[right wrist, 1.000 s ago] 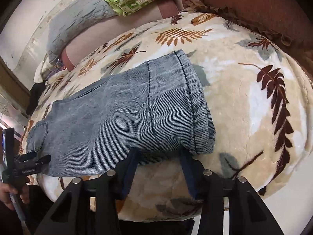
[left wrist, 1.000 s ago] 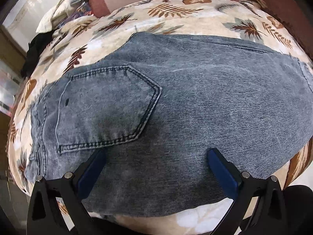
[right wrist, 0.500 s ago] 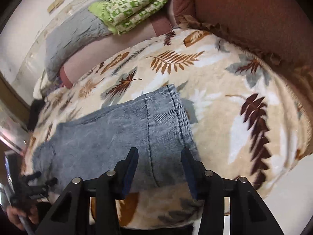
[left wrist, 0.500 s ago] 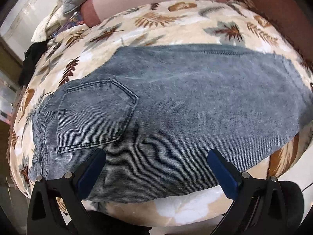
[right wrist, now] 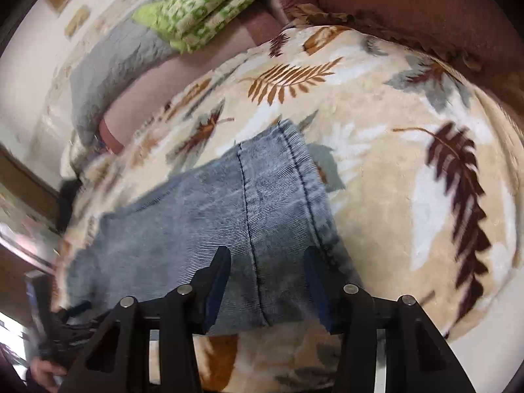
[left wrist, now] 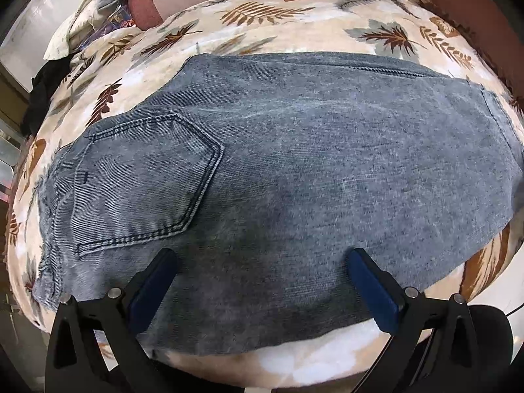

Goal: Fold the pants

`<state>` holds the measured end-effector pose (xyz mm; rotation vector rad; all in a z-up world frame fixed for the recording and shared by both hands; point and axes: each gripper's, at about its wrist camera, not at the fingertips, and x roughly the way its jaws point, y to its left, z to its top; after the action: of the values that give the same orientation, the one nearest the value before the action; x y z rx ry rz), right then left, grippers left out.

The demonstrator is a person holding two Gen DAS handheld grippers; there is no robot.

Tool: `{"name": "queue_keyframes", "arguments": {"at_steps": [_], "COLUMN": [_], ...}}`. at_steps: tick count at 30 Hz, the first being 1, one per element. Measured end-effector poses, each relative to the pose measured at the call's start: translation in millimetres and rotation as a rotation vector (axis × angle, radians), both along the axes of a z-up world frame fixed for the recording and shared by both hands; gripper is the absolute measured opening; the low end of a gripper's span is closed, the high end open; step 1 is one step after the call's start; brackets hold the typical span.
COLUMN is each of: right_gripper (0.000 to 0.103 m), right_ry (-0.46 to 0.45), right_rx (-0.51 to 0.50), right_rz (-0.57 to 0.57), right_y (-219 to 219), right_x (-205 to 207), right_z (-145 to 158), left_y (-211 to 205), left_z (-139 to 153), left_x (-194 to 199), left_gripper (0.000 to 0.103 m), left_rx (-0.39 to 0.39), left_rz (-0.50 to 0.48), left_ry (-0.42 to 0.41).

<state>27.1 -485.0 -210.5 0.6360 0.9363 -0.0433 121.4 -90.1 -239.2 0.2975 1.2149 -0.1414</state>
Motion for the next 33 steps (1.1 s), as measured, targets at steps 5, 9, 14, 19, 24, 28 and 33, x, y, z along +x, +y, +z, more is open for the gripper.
{"name": "queue_keyframes", "arguments": {"at_steps": [5,9,14,19,24,28,33], "right_gripper": [0.068,0.068,0.068,0.068,0.068,0.069,0.069], "right_ry": [-0.084,-0.079,-0.081,-0.091,-0.095,-0.106,-0.130], "right_rx": [0.117,0.309,0.439,0.497,0.471,0.468,0.465], "right_rz": [-0.063,-0.125,-0.161,-0.191,-0.190,-0.190,-0.189], "right_y": [-33,-53,-55,-56,-50,-51,-49], "right_x": [-37,-51,-56,-50,-36,-28,-19], "right_z": [12,-9,-34,-49,-51,-51,-50], "left_y": [-9,-25,-40,-45,-45,-40,-34], "left_z": [15,31,44,49,43,32,26], "left_x": [-14,-26,-42,-51,-46,-36,-29], "left_gripper": [0.103,0.103,0.103,0.103,0.103,0.103,0.103], "left_rx": [0.021,0.005,-0.003,-0.010,-0.001,0.020,0.027], "left_rz": [-0.011,-0.066,-0.112,-0.118,-0.119,-0.087,-0.056], "left_ry": [-0.028,-0.055,-0.069,-0.068,-0.059,-0.045,-0.031]}}
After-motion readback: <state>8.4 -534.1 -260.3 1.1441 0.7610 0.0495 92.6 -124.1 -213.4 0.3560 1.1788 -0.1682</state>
